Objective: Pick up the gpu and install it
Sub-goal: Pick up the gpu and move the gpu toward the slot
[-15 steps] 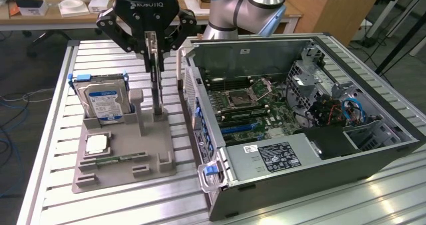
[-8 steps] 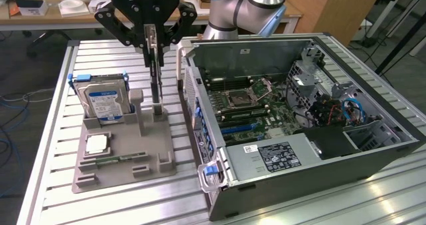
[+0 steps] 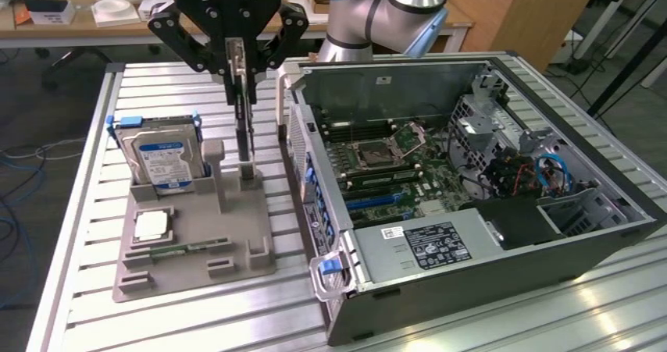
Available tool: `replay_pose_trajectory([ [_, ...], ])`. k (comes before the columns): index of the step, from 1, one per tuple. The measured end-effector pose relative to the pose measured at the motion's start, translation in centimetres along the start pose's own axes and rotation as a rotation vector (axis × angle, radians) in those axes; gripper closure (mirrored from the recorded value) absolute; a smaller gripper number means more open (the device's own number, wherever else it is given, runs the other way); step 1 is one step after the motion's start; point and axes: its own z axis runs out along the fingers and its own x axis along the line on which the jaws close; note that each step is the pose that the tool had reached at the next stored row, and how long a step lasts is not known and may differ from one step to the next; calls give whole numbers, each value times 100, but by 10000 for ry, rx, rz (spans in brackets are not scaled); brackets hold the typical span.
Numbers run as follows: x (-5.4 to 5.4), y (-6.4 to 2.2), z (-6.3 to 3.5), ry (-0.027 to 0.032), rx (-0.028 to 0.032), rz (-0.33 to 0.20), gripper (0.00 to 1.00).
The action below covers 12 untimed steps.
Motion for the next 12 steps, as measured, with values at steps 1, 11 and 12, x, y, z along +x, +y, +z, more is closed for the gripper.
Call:
replay_pose_trajectory([
  [1, 0, 0, 0, 0, 0, 0, 74],
  [11, -71, 5, 2, 0, 0, 0, 74],
  [12, -82, 6, 2, 0, 0, 0, 74],
])
